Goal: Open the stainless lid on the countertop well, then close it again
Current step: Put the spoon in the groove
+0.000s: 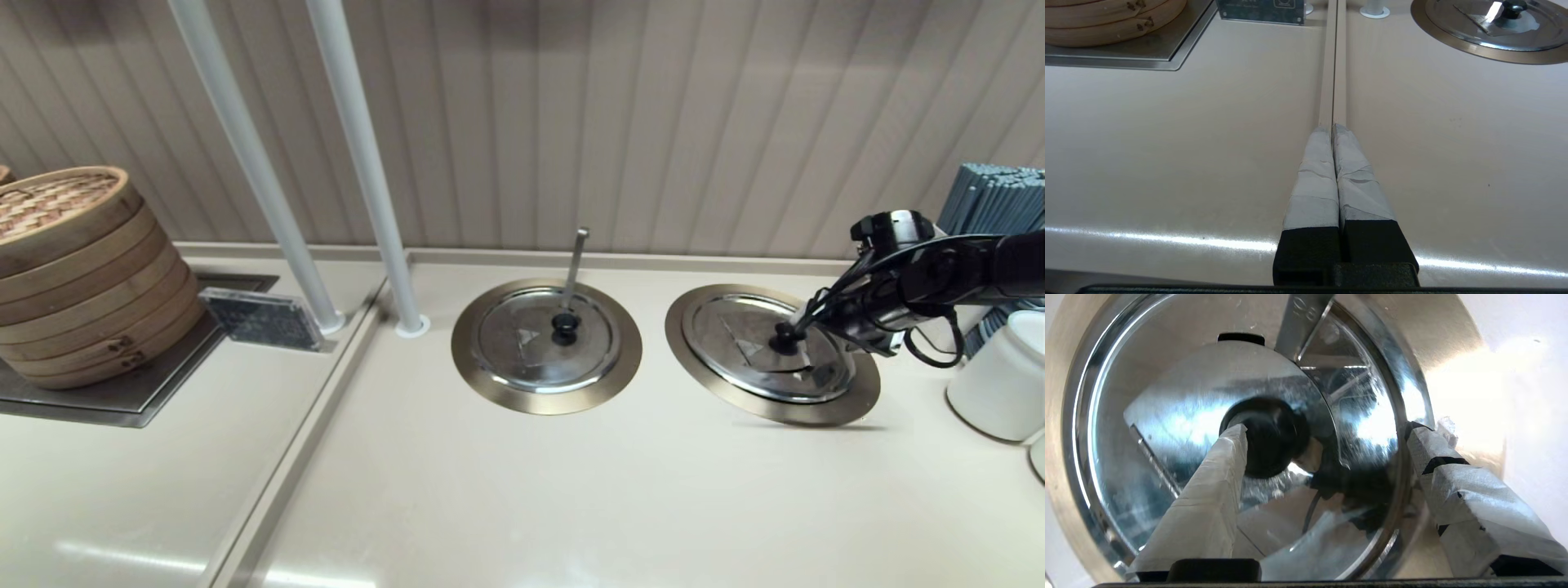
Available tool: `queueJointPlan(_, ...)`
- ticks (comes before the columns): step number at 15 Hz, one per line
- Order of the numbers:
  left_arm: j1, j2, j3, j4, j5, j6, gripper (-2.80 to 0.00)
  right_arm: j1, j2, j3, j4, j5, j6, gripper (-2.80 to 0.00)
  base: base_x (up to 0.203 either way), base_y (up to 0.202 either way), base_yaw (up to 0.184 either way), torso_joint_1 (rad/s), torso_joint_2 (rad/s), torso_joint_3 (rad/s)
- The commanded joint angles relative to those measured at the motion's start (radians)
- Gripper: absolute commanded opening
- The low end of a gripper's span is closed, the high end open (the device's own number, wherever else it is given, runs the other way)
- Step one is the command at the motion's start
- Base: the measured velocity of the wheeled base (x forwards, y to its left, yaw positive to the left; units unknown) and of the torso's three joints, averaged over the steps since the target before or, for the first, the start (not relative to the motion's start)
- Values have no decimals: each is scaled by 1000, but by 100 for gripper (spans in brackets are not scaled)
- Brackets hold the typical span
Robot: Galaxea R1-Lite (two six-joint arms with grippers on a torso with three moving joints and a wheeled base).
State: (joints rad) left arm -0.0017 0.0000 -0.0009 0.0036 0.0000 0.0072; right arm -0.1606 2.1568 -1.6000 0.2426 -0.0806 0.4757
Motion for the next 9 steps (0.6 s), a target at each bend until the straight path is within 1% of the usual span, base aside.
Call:
queueJointPlan(1,0,0,-1,1,0,1,-280,-18,-160,73,0,4,0,0,0,0,0,0,0,0)
queueJointPlan(3,0,0,0,-1,0,1,-280,-21,-249,140,1,43,-7,0,0,0,0,0,0,0)
queueJointPlan(5,0,0,1,-1,0,1,-280,-18,-296,189,1,78,-15,0,0,0,0,0,0,0)
queueJointPlan(9,0,0,-1,1,0,1,-280,-19,-247,182,-5,81,-22,0,0,0,0,0,0,0)
